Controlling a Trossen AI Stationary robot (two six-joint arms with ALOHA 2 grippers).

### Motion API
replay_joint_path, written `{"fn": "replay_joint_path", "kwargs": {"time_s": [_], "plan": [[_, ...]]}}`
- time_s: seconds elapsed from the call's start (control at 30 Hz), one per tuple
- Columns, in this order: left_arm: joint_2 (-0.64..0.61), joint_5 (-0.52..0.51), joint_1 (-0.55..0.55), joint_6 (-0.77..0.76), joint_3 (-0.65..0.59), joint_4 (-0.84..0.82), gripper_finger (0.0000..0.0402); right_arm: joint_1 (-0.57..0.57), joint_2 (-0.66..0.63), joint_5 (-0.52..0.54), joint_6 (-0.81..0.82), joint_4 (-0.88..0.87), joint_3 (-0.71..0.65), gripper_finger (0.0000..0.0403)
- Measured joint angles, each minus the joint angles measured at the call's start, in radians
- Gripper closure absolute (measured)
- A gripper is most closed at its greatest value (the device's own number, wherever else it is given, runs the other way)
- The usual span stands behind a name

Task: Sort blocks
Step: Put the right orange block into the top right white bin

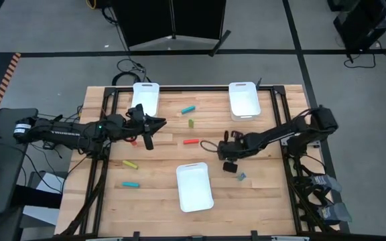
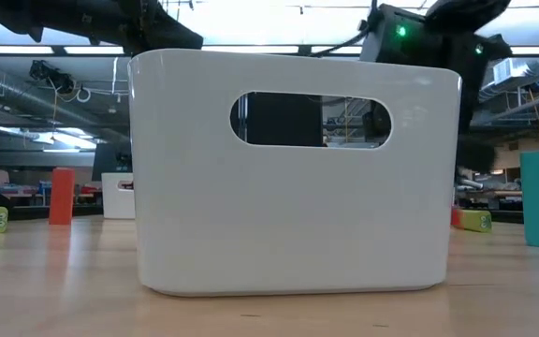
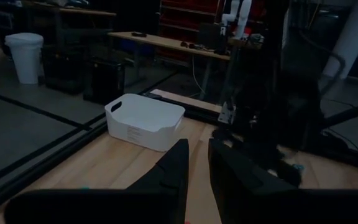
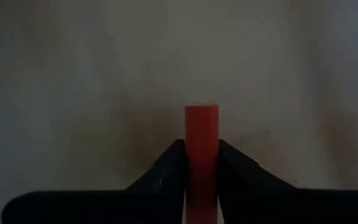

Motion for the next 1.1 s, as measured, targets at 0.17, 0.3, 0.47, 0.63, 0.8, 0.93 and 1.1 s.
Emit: {"fn": "replay_joint_path", "kwargs": {"time_s": [0.17, 0.3, 0.47, 0.63, 0.8, 0.93, 1.1], "plan": [[0.000, -0.009, 0.000, -0.005, 0.000, -0.033, 0.0331, -0.006, -0.176, 0.103, -0.024, -0.004, 0.003, 0.0332], [0.000, -0.031, 0.000, -0.034, 0.000, -0.074, 0.0331, -0.042, -0.343, 0.239, -0.050, -0.001, 0.004, 0.0332], [0.000, -0.034, 0.000, -0.036, 0.000, -0.104, 0.0331, -0.174, -0.483, 0.346, -0.051, -0.001, 0.005, 0.0332], [0.001, -0.041, 0.000, -0.036, 0.000, -0.108, 0.0331, -0.376, -0.487, 0.346, -0.043, -0.006, 0.005, 0.0332], [0.002, -0.053, 0.001, -0.037, 0.000, -0.122, 0.0331, -0.571, -0.416, 0.276, -0.036, 0.001, 0.005, 0.0332], [0.002, -0.065, 0.001, -0.037, 0.000, -0.126, 0.0331, -0.670, -0.348, 0.198, -0.041, 0.032, 0.005, 0.0332], [0.002, -0.087, 0.001, -0.039, 0.000, -0.121, 0.0331, -0.736, -0.277, 0.177, -0.022, 0.059, 0.006, 0.0332]]}}
